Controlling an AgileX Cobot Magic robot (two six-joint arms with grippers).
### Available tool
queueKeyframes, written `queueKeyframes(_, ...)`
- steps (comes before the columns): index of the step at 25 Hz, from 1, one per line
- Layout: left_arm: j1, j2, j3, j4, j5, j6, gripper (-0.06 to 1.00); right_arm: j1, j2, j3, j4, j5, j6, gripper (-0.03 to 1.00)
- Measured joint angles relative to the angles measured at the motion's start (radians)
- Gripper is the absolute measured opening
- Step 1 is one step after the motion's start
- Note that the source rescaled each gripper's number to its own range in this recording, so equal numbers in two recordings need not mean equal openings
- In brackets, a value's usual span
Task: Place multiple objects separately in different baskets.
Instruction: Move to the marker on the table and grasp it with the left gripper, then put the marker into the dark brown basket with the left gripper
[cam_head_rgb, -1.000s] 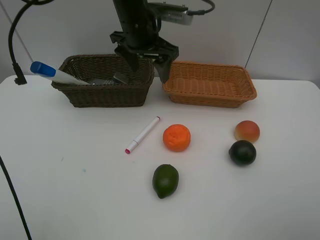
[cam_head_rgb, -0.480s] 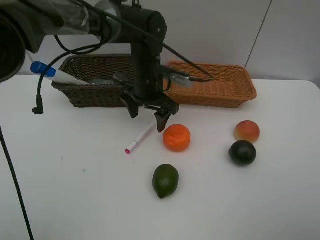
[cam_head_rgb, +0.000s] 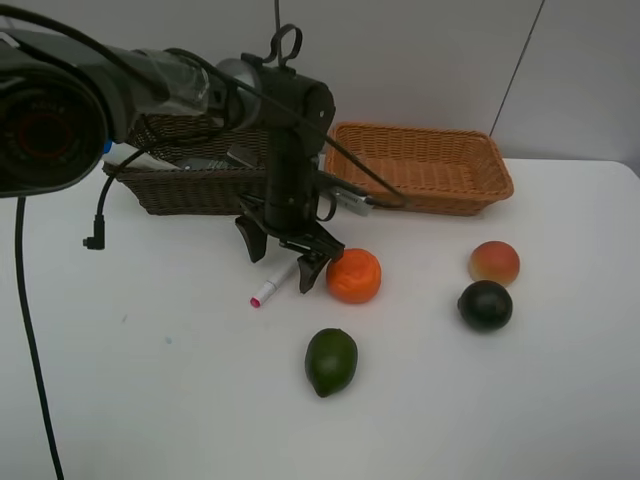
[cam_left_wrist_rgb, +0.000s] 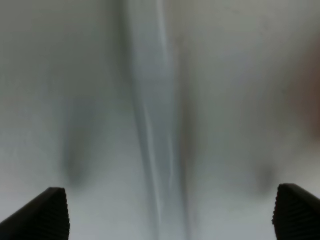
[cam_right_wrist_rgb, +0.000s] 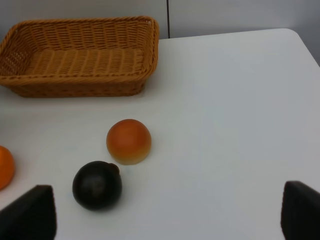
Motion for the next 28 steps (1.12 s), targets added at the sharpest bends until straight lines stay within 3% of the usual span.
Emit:
queueKeyframes(5,0.0,0.006,0.004,0.007,-0.016,0.0,0.99,0.0,0.0,0.0,0.0,0.0,0.0,0.99)
queueKeyframes(7,0.0,0.006,0.004,0.007,-0.017,0.0,0.91,0.0,0.0,0.0,0.0,0.0,0.0,0.99)
queueKeyframes(10,0.0,0.006,0.004,0.007,-0.017,-0.002,0.59,0.0,0.0,0.0,0.0,0.0,0.0,0.99)
queueKeyframes(14,0.0,0.006,0.004,0.007,0.012,0.001,0.02,0.0,0.0,0.0,0.0,0.0,0.0,0.99)
queueKeyframes(22,0.0,-0.004,0.004,0.007,0.012,0.019,0.01,0.0,0.0,0.0,0.0,0.0,0.0,0.99)
queueKeyframes(28,0.0,-0.165,-0.001,0.007,-0.001,0.019,0.01,0.0,0.0,0.0,0.0,0.0,0.0,0.99)
